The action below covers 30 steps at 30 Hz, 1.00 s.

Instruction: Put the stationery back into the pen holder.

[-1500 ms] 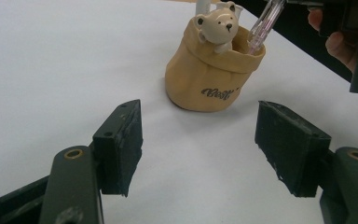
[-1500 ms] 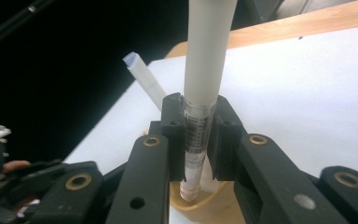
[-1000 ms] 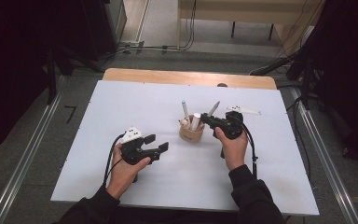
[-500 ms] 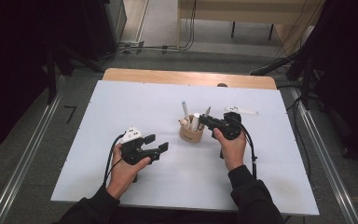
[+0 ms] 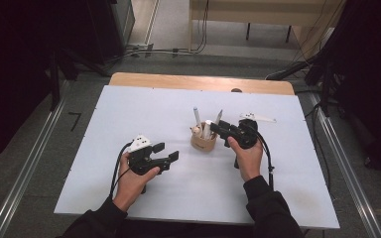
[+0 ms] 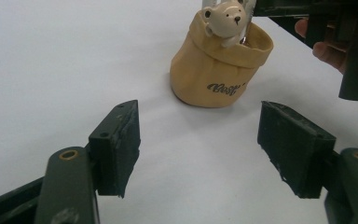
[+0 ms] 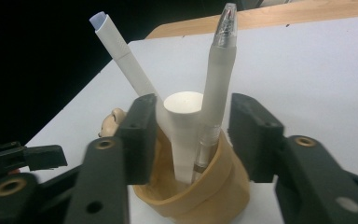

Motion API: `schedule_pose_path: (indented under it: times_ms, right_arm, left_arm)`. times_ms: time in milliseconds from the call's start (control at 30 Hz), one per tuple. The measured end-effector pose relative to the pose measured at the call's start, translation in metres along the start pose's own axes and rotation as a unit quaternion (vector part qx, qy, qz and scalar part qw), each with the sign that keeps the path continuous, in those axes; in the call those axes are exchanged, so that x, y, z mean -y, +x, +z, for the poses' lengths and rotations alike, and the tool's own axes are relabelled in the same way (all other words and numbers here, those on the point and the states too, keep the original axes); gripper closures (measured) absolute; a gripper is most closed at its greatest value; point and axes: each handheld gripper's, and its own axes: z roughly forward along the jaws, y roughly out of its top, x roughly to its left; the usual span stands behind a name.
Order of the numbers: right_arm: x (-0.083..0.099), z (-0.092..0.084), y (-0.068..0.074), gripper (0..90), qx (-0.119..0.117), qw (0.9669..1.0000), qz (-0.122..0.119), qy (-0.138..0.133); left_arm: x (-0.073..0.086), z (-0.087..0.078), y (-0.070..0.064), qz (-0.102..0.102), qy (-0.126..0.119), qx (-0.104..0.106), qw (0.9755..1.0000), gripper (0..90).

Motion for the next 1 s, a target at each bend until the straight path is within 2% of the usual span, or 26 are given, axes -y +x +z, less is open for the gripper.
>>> schedule_pose_path:
  times_ms: [333, 467, 1000]
  right_arm:
    - [-0.001, -0.004, 0.001, 26.2, -0.002, 0.9999, -0.01, 0.002]
    - [-0.001, -0.006, 0.002, 21.2, 0.002, 0.9999, -0.011, -0.001]
    - [-0.002, -0.013, 0.005, 12.7, 0.007, 0.9998, -0.018, -0.001]
  left_arm:
    - [0.0, 0.0, 0.003, -0.009, 0.002, -0.003, 1.0, 27.6]
    - [0.0, 0.0, 0.006, -0.015, 0.001, -0.005, 0.9999, 26.5]
    - [-0.001, -0.002, 0.012, -0.027, -0.001, -0.01, 0.9996, 25.7]
